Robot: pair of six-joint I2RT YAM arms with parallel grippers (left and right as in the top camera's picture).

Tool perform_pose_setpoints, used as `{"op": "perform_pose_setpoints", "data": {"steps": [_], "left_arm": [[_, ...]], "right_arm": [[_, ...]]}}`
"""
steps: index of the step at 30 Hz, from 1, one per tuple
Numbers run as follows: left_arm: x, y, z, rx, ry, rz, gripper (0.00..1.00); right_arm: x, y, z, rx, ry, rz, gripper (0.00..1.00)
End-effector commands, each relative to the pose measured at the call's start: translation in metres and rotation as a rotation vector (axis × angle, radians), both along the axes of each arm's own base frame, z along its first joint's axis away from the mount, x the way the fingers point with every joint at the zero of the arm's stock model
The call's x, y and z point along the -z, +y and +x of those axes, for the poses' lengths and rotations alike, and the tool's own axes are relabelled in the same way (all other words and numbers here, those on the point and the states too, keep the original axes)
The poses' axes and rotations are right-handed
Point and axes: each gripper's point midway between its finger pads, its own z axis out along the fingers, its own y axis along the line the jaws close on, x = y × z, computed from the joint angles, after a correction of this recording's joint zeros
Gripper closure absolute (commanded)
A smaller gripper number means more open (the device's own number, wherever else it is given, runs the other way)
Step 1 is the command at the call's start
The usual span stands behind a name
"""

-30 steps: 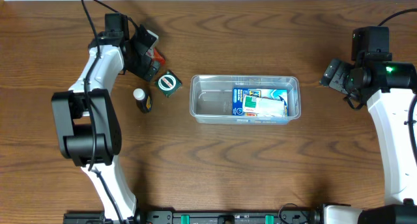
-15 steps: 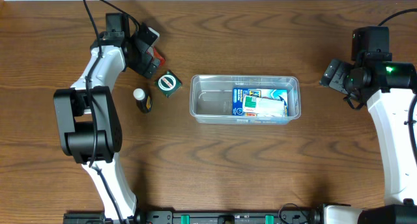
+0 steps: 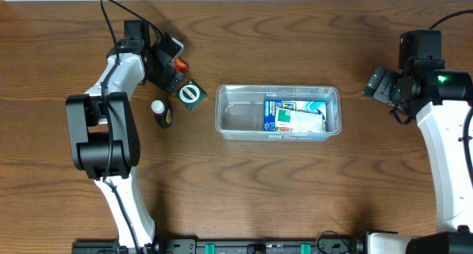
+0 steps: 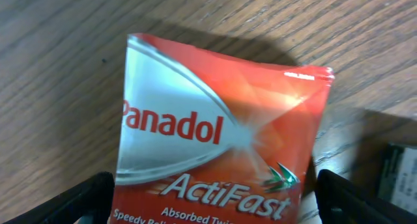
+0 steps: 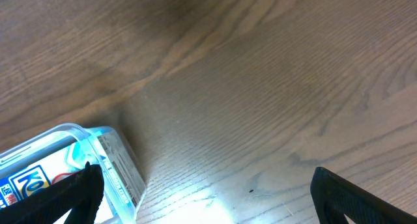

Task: Pack container
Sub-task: 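Close the left gripper on the red Panadol ActiFast packet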

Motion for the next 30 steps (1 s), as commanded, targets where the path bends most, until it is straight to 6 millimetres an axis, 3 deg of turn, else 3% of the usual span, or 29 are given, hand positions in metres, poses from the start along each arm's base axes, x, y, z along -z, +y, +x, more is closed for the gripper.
{"op": "perform_pose_setpoints", "data": {"steps": [1,14,30], "left_arm": [[-0.0035,-0.0027,0.0045,-0.082,0.006,-0.065,0.02],[-0.0038,-0.0029,0.0050,-0.492,0.080,-0.246,0.02],[-0.0006,-0.0033,-0.0026,-0.745,0.159,-0.343,0.02]], "right_arm": [[-0.0069,-0.0042,0.0006,0.012,-0.019,-0.007,0.01],[-0.0069,-0.0042,0.0006,0.012,-0.019,-0.007,0.01],[-0.0069,-0.0042,0.0006,0.012,-0.019,-0.007,0.01]]}}
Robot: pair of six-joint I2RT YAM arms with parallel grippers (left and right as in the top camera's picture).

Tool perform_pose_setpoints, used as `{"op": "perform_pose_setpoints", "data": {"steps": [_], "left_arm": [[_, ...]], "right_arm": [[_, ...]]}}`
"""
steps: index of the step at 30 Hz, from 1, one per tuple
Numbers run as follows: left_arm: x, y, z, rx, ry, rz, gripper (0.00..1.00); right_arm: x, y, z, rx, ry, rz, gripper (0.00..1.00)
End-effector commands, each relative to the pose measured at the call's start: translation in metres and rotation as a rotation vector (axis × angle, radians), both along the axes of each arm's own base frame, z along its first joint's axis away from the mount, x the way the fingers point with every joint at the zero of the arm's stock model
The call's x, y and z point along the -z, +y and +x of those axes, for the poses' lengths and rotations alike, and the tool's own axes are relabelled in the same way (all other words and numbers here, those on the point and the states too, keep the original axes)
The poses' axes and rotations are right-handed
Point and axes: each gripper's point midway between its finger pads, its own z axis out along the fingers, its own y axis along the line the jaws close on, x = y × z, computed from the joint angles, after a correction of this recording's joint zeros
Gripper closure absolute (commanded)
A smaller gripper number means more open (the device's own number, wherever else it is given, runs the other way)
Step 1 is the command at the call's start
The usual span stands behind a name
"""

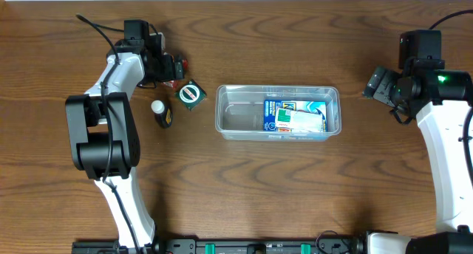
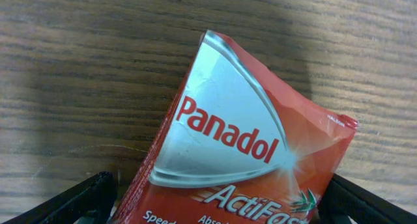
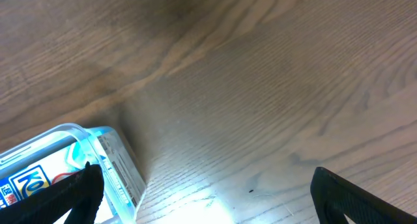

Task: Pack container
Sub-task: 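Close the left gripper on the red Panadol ActiFast packet, then lift the red packet with the left gripper and carry it over the container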

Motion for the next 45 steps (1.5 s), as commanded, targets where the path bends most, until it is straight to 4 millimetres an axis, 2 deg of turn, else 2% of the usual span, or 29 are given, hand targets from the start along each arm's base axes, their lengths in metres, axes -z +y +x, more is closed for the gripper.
{"op": "perform_pose_setpoints", "data": {"steps": [1,4,11,17,25,36,39,45], "left_arm": [[0.000,0.000,0.000,-0.071,0.022,-0.038,0.02],[-0.002,0.001,0.004,-0.041,0.000,-0.023,0.02],[-0.009,0.002,0.019,0.241,-0.125,0.110,0.02],[-0.009,0.002,0.020,0.473,-0.171,0.220,0.02],[-0.007,0.003,0.017,0.484,-0.157,0.227,0.01],[-0.005,0.002,0.012,0.480,-0.137,0.217,0.24],[-0.004,0.002,0.011,0.477,-0.130,0.213,0.36],[-0.005,0.001,0.011,0.423,-0.122,0.189,0.36]], "right_arm": [[-0.007,-0.004,0.001,0.012,-0.019,-0.007,0.01],[-0.007,-0.004,0.001,0.012,-0.019,-0.007,0.01],[-0.007,-0.004,0.001,0.012,-0.019,-0.007,0.01],[-0.007,-0.004,0.001,0.012,-0.019,-0.007,0.01],[-0.007,-0.004,0.001,0.012,-0.019,-0.007,0.01],[-0.007,-0.004,0.001,0.012,-0.019,-0.007,0.01],[-0.007,-0.004,0.001,0.012,-0.019,-0.007,0.01],[-0.007,-0.004,0.001,0.012,-0.019,-0.007,0.01]]}}
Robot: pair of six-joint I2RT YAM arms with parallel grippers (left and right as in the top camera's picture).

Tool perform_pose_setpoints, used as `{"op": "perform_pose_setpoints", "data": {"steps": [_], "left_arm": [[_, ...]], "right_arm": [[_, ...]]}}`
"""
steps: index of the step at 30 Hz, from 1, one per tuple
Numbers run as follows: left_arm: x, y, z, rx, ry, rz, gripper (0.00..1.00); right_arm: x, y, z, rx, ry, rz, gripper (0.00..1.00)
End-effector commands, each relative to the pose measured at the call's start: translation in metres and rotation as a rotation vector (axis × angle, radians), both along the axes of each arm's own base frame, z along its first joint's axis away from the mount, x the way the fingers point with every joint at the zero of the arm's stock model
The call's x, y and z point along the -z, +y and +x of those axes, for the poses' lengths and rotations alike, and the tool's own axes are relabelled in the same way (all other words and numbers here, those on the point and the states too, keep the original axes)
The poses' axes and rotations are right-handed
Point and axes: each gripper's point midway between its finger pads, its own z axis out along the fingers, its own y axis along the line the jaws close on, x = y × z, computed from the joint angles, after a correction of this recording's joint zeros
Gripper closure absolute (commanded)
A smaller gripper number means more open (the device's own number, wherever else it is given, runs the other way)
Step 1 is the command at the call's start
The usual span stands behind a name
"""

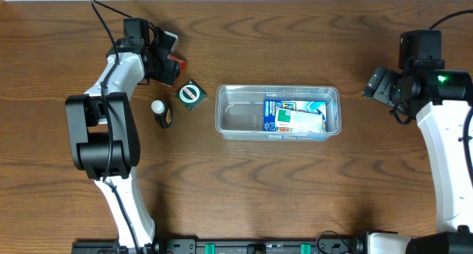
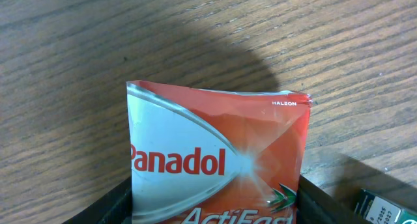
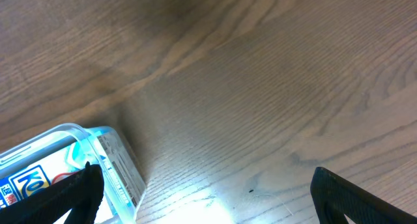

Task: Pack container
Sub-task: 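Lift the red packet with the left gripper and carry it over the container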

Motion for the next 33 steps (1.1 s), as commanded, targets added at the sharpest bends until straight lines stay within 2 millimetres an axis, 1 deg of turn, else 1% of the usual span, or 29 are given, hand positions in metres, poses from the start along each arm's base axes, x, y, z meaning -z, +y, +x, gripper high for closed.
{"op": "perform_pose_setpoints", "data": {"steps": [1,4,7,9,12,14,16,17,18,19,21,24,27,28,30,33], "left_arm": [[-0.001,0.002,0.002,-0.038,0.004,-0.012,0.36],[-0.008,0.002,0.004,-0.067,-0.005,-0.025,0.36],[-0.025,0.002,0.007,-0.106,-0.033,-0.044,0.36],[-0.042,0.002,0.009,-0.150,-0.058,-0.067,0.36],[-0.075,0.001,0.010,-0.217,-0.101,-0.114,0.36],[-0.101,-0.008,0.005,-0.203,-0.127,-0.171,0.35],[-0.130,-0.020,-0.003,-0.170,-0.153,-0.239,0.35],[-0.146,-0.025,-0.007,-0.182,-0.161,-0.277,0.35],[-0.156,-0.027,-0.011,-0.192,-0.166,-0.302,0.36],[-0.170,-0.031,-0.016,-0.209,-0.169,-0.342,0.35],[-0.190,-0.039,-0.027,-0.214,-0.166,-0.406,0.35],[-0.215,-0.059,-0.049,-0.198,-0.127,-0.519,0.36],[-0.231,-0.087,-0.073,-0.142,-0.060,-0.617,0.36],[-0.233,-0.095,-0.079,-0.130,-0.036,-0.635,0.36],[-0.232,-0.111,-0.092,-0.108,0.018,-0.651,0.36],[-0.224,-0.137,-0.108,-0.068,0.088,-0.641,0.36]], "right_arm": [[-0.007,-0.004,0.001,0.012,-0.019,-0.006,0.01],[-0.007,-0.004,0.001,0.012,-0.019,-0.006,0.01],[-0.007,-0.004,0.001,0.012,-0.019,-0.006,0.01],[-0.007,-0.004,0.001,0.012,-0.019,-0.006,0.01],[-0.007,-0.004,0.001,0.012,-0.019,-0.006,0.01],[-0.007,-0.004,0.001,0.012,-0.019,-0.006,0.01],[-0.007,-0.004,0.001,0.012,-0.019,-0.006,0.01],[-0.007,-0.004,0.001,0.012,-0.019,-0.006,0.01],[-0.007,-0.004,0.001,0.012,-0.019,-0.006,0.01],[-0.007,-0.004,0.001,0.012,-0.019,-0.006,0.01],[-0.007,-0.004,0.001,0.012,-0.019,-0.006,0.01],[-0.007,-0.004,0.001,0.012,-0.019,-0.006,0.01],[-0.007,-0.004,0.001,0.012,-0.019,-0.006,0.01],[-0.007,-0.004,0.001,0.012,-0.019,-0.006,0.01],[-0.007,-0.004,0.001,0.012,-0.019,-0.006,0.01],[-0.007,-0.004,0.001,0.012,-0.019,-0.006,0.01]]}}
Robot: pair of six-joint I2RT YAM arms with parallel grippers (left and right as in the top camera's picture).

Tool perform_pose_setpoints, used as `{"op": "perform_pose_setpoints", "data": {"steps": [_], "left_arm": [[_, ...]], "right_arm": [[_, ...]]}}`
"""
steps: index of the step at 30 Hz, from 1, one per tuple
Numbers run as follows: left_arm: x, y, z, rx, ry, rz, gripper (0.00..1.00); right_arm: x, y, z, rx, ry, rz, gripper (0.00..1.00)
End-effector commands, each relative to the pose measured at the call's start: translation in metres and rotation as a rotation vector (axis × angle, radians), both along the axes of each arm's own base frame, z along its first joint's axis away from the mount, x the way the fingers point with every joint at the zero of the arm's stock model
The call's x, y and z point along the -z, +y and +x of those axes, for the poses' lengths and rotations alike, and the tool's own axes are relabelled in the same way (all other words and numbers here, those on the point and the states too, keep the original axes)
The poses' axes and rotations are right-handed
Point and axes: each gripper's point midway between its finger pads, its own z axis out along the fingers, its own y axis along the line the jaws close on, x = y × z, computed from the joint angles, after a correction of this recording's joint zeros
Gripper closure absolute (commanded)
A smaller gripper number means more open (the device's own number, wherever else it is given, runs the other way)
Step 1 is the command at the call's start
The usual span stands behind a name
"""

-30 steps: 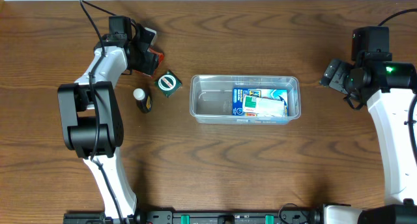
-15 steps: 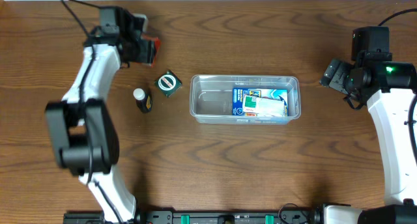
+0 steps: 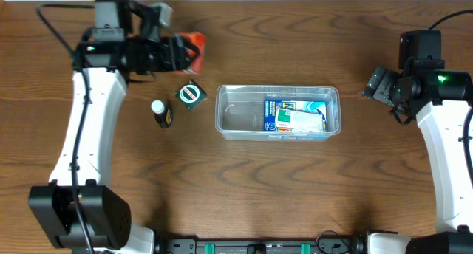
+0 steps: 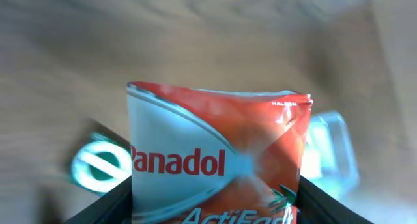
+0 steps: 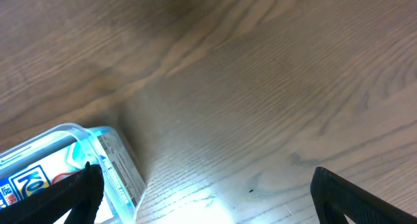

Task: Pack container
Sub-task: 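Lift the red packet with the left gripper and carry it over the container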

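My left gripper (image 3: 179,55) is shut on a red and silver Panadol ActiFast sachet (image 4: 215,152), holding it above the table left of the clear plastic container (image 3: 236,125); the sachet (image 3: 194,47) shows red in the overhead view. The container holds a blue and white box (image 3: 294,116) in its right half. A green round-topped item (image 3: 191,94) and a small white-capped bottle (image 3: 160,112) lie to the left of the container. My right gripper (image 5: 205,195) is open over bare table beside the container's right end (image 5: 111,165).
The wooden table (image 3: 236,195) stretches all around. The left half of the container has no item in it. The right arm (image 3: 443,136) stands along the right edge.
My left arm has lifted and swung out, carrying the Panadol sachet off the table toward the container. The wrist view now shows the green item and the container below. The right arm has not moved.
At first my left gripper stood open around the sachet lying on the table at the far left. It stayed there with the sachet at a different angle, then was shut on it. Now the sachet hangs in the air near the container's left end.
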Motion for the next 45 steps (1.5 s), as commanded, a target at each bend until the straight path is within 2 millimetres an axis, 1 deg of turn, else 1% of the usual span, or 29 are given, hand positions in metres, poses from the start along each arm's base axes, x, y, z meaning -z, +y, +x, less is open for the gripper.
{"op": "perform_pose_setpoints", "data": {"steps": [1,5,9,12,16,17,18,22,25,30,33,37,42,45], "left_arm": [[-0.008,-0.037,-0.018,0.080,0.033,-0.057,0.35],[0.003,-0.066,-0.029,0.135,0.043,0.013,0.36],[0.015,-0.087,-0.042,0.163,0.048,0.113,0.36],[0.027,-0.096,-0.052,0.169,0.050,0.215,0.36],[0.042,-0.104,-0.063,0.117,0.074,0.317,0.36],[0.045,-0.107,-0.066,0.104,0.078,0.336,0.36],[0.050,-0.109,-0.068,0.091,0.083,0.359,0.36],[0.065,-0.115,-0.072,0.048,0.100,0.428,0.36],[0.081,-0.119,-0.069,0.007,0.122,0.466,0.37],[0.113,-0.129,-0.062,-0.042,0.183,0.466,0.37],[0.135,-0.131,-0.059,-0.058,0.226,0.482,0.37],[0.159,-0.130,-0.060,-0.064,0.277,0.511,0.37],[0.181,-0.128,-0.062,-0.059,0.319,0.542,0.36],[0.187,-0.129,-0.062,-0.065,0.328,0.545,0.36]], "right_arm": [[-0.007,-0.004,0.000,0.012,-0.019,-0.007,0.01],[-0.007,-0.004,0.000,0.012,-0.019,-0.007,0.01],[-0.007,-0.004,0.000,0.012,-0.019,-0.007,0.01],[-0.007,-0.004,0.000,0.012,-0.019,-0.007,0.01],[-0.007,-0.004,0.000,0.012,-0.019,-0.007,0.01],[-0.007,-0.004,0.000,0.012,-0.019,-0.007,0.02],[-0.007,-0.004,0.000,0.012,-0.019,-0.007,0.01],[-0.007,-0.004,0.000,0.012,-0.019,-0.007,0.01],[-0.007,-0.004,0.000,0.012,-0.019,-0.007,0.01],[-0.007,-0.004,0.000,0.012,-0.019,-0.007,0.01],[-0.007,-0.004,0.000,0.012,-0.019,-0.007,0.01],[-0.007,-0.004,0.000,0.012,-0.019,-0.007,0.01],[-0.007,-0.004,0.000,0.012,-0.019,-0.007,0.01],[-0.007,-0.004,0.000,0.012,-0.019,-0.007,0.01]]}}
